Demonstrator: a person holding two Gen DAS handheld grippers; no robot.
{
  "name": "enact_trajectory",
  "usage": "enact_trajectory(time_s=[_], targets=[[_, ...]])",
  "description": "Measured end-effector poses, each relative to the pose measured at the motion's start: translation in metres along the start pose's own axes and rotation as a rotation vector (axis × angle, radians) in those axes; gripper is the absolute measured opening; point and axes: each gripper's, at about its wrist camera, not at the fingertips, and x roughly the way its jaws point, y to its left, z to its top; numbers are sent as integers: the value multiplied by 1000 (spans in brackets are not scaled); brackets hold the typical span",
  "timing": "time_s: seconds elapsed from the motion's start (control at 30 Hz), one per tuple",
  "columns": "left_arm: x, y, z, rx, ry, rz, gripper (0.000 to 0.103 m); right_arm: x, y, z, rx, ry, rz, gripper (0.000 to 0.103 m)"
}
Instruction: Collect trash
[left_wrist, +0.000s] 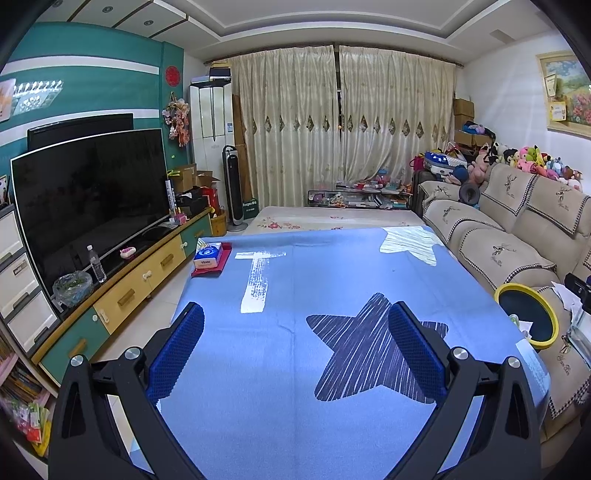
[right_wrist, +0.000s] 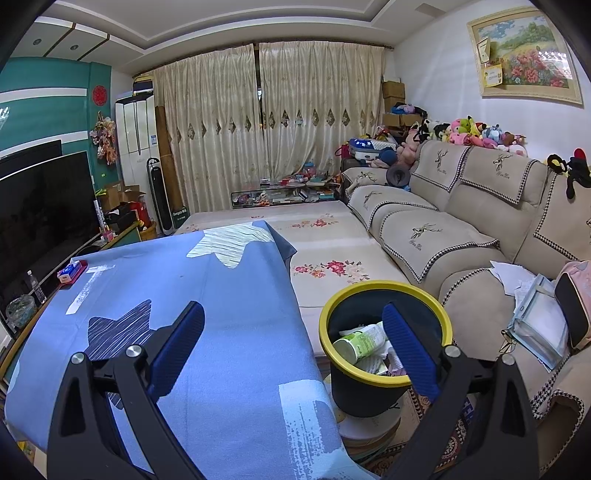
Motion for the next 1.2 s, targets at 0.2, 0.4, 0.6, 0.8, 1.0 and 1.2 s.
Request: enact_trajectory(time_s=[0.2, 0.4, 0.6, 0.8, 1.0, 1.2], targets=[[0, 0, 0, -1, 0, 0, 98, 0, 0, 0, 1, 1, 0, 92], [0, 0, 1, 0, 1, 2, 98, 0, 0, 0, 1, 1, 0, 92], [0, 0, 0, 3, 3, -1, 98, 0, 0, 0, 0, 1, 0, 92], [3, 0, -1, 4, 8, -1, 98, 1, 0, 0, 2, 2, 0, 92], [4, -1, -3, 8, 9, -2, 98, 1, 0, 0, 2, 2, 0, 92], [4, -1, -3, 6, 17, 10, 98, 1, 0, 1, 2, 2, 0, 92]])
